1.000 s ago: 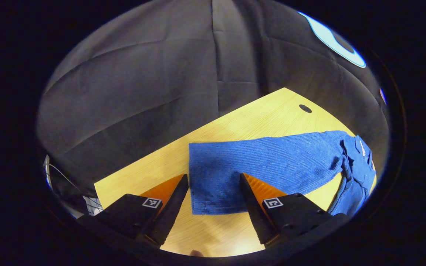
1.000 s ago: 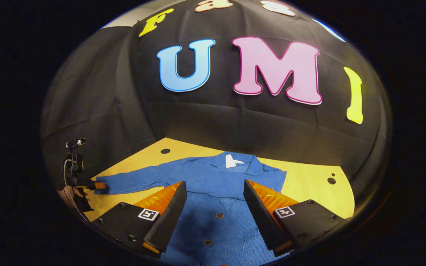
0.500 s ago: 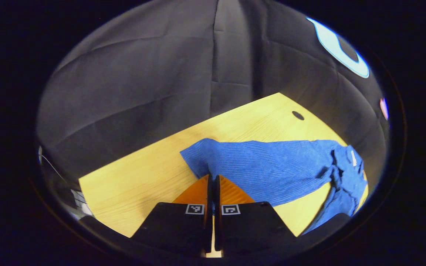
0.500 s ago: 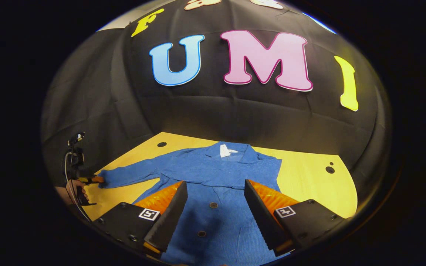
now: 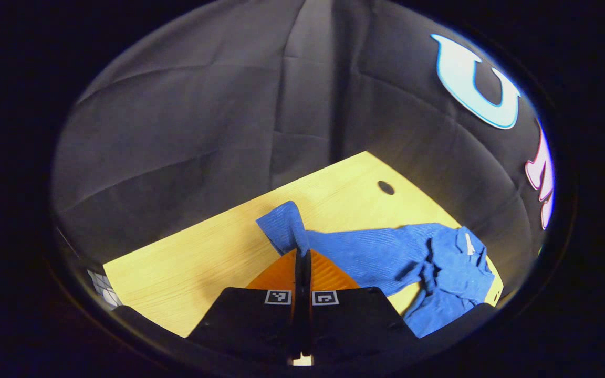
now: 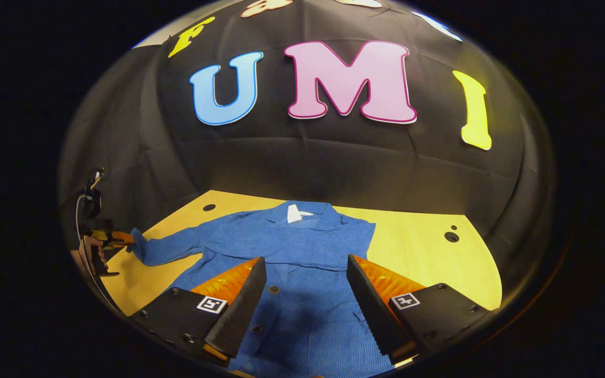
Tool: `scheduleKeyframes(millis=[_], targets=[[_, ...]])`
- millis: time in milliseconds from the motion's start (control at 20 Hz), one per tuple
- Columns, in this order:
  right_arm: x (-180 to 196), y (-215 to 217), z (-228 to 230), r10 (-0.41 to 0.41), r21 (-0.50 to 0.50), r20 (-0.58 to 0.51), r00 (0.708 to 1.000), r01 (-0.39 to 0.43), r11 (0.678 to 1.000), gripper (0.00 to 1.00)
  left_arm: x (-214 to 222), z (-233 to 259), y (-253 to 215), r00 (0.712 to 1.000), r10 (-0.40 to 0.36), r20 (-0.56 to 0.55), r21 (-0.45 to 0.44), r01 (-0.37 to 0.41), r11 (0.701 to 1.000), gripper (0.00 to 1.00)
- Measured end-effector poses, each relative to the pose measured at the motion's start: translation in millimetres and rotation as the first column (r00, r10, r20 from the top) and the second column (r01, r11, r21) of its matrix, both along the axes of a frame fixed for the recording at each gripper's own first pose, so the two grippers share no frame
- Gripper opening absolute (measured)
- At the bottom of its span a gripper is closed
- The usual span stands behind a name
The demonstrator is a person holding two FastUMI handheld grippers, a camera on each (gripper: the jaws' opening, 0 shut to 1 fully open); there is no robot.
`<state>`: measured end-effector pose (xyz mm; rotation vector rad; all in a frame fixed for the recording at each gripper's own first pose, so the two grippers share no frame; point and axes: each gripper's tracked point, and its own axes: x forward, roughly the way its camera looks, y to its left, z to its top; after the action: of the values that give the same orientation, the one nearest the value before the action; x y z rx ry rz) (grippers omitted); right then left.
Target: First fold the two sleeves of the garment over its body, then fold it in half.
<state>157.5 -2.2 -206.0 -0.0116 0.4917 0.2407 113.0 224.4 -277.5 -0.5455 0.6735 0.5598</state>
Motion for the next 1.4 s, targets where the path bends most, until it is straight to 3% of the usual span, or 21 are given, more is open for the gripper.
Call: scheduleKeyframes(millis=[150, 300, 450, 650, 1000, 1050, 1100, 1150, 1200, 1400], targets=[[4, -25, -1, -0.032, -0.038, 0.007, 0.999, 0.032, 0.999, 0.98, 49, 33, -47, 0.993, -0.103, 0.050, 0.003, 0.103, 0.995, 0.00], [10, -56, 3, -0.112, -0.028, 0.013, 0.994, 0.112, 0.993, 0.98, 102, 66, -104, 0.963, -0.244, 0.116, 0.074, 0.236, 0.969, 0.00], [7, -94, 1, -0.179, -0.027, 0.004, 0.984, 0.179, 0.983, 0.98, 158, 98, -182, 0.899, -0.390, 0.199, 0.156, 0.364, 0.918, 0.00], [-9, -145, -6, -0.277, -0.047, -0.008, 0.961, 0.276, 0.960, 0.98, 202, 102, -305, 0.794, -0.570, 0.212, 0.163, 0.547, 0.821, 0.00], [-54, -213, -17, -0.432, -0.028, -0.034, 0.901, 0.431, 0.902, 0.98, 229, 58, -461, 0.663, -0.732, 0.158, 0.159, 0.714, 0.681, 0.01], [-59, -216, -17, -0.438, -0.029, -0.033, 0.898, 0.437, 0.899, 0.98, 229, 48, -475, 0.652, -0.745, 0.143, 0.144, 0.731, 0.668, 0.06], [-63, -217, -17, -0.437, -0.030, -0.030, 0.899, 0.436, 0.900, 0.98, 223, 43, -489, 0.636, -0.762, 0.122, 0.116, 0.753, 0.647, 0.26], [-67, -216, -16, -0.432, -0.038, -0.023, 0.902, 0.431, 0.902, 0.97, 211, 31, -496, 0.627, -0.775, 0.075, 0.077, 0.771, 0.632, 0.57], [-72, -217, -17, -0.426, -0.051, -0.018, 0.904, 0.425, 0.904, 0.97, 210, 28, -499, 0.638, -0.767, 0.064, 0.076, 0.763, 0.641, 0.87], [-90, -207, -30, -0.406, -0.054, -0.049, 0.913, 0.403, 0.913, 0.98, 192, 42, -487, 0.638, -0.764, 0.094, 0.119, 0.755, 0.645, 0.84]])
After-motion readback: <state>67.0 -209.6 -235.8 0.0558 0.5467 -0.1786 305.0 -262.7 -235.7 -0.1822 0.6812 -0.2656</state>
